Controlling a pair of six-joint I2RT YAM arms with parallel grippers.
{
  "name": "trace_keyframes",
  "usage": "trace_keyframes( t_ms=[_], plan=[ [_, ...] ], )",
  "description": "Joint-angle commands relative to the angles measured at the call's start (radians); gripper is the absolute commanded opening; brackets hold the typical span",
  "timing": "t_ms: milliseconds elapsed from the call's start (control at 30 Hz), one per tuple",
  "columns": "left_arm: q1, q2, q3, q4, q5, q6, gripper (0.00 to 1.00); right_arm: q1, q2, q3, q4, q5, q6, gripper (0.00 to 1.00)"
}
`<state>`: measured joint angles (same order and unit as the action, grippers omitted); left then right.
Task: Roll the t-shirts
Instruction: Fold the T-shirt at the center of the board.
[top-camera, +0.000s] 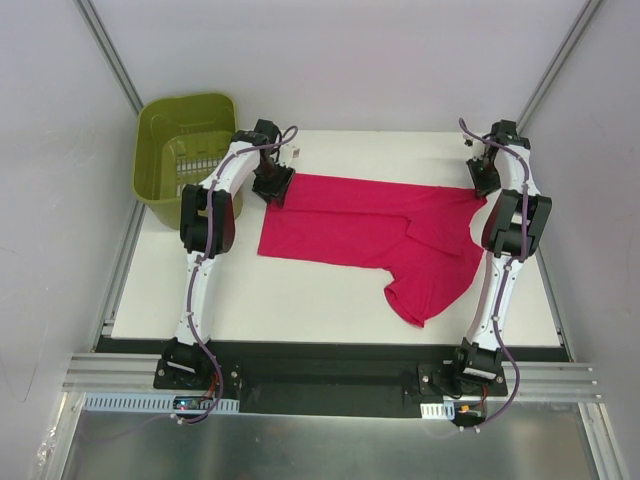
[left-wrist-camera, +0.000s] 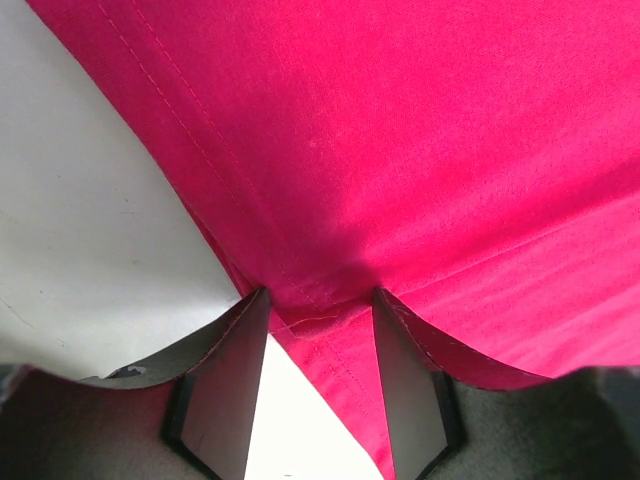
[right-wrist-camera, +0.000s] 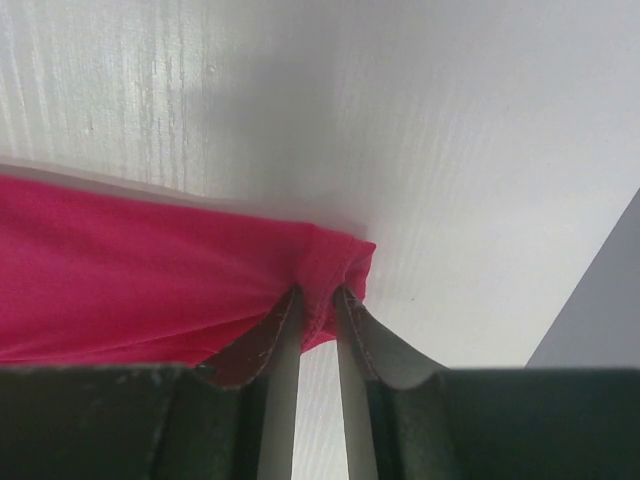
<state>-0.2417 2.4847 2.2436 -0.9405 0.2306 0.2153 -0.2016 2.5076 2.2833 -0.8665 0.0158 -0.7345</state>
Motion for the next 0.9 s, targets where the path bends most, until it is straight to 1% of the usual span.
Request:
trace_keyframes(
  t_ms=[0,133,200,267,300,333,367,400,433,500,567,600,633,667,700,733,767,833,867],
  plan=[
    [-0.004,0.014,0.001,-0.05,-0.031,-0.011,0.47,-0.025,0.039,0.025,-0.006,0.065,-0.014,0.24],
    [-0.002,0.013,0.017,-0.05,-0.045,0.009,0.47,-0.021,0.063,0.051,0.029,0.07,-0.016,0.24],
    [-0.001,0.019,0.046,-0.05,-0.056,0.016,0.48,-0.016,0.083,0.102,0.05,0.07,-0.019,0.24],
    [0.001,0.026,0.076,-0.05,-0.068,0.035,0.5,-0.01,0.1,0.114,0.093,0.072,-0.025,0.25],
    [0.001,0.037,0.086,-0.05,-0.076,0.042,0.5,-0.009,0.106,0.14,0.134,0.078,-0.035,0.26],
    [0.002,0.045,0.115,-0.055,-0.091,0.05,0.5,0.001,0.138,0.186,0.126,0.097,-0.034,0.27],
    [0.004,0.051,0.128,-0.058,-0.097,0.05,0.5,0.005,0.146,0.209,0.116,0.084,-0.043,0.27],
    [0.007,0.055,0.139,-0.06,-0.097,0.05,0.5,0.01,0.142,0.205,0.168,0.084,-0.06,0.27],
    [0.008,0.054,0.151,-0.06,-0.099,0.052,0.51,0.014,0.108,0.147,0.208,0.082,-0.068,0.28],
    [0.008,0.039,0.165,-0.058,-0.093,0.055,0.51,0.011,0.077,0.099,0.306,0.063,-0.062,0.29],
    [0.007,0.014,0.175,-0.06,-0.042,0.055,0.54,0.004,0.05,0.11,0.316,0.029,-0.022,0.33],
    [0.004,-0.013,0.178,-0.058,-0.03,0.052,0.57,-0.002,0.031,0.11,0.314,0.007,-0.002,0.36],
    [-0.001,-0.029,0.185,-0.058,-0.021,0.05,0.58,-0.013,0.01,0.105,0.313,-0.046,0.033,0.45],
    [-0.013,-0.064,0.183,-0.057,-0.005,0.049,0.59,-0.019,-0.04,0.088,0.31,-0.056,0.046,0.49],
    [-0.021,-0.082,0.182,-0.057,0.03,0.058,0.63,-0.022,-0.064,0.084,0.296,-0.063,0.056,0.52],
    [-0.028,-0.102,0.171,-0.058,0.053,0.064,0.64,-0.033,-0.09,0.074,0.281,-0.083,0.067,0.57],
    [-0.047,-0.137,0.165,-0.057,0.071,0.071,0.65,-0.039,-0.127,0.043,0.259,-0.099,0.078,0.59],
    [-0.067,-0.171,0.14,-0.055,0.121,0.093,0.67,-0.051,-0.257,-0.037,0.259,-0.134,0.075,0.63],
    [-0.079,-0.205,0.13,-0.054,0.133,0.102,0.68,-0.053,-0.303,-0.123,0.258,-0.143,0.055,0.64]
  ],
)
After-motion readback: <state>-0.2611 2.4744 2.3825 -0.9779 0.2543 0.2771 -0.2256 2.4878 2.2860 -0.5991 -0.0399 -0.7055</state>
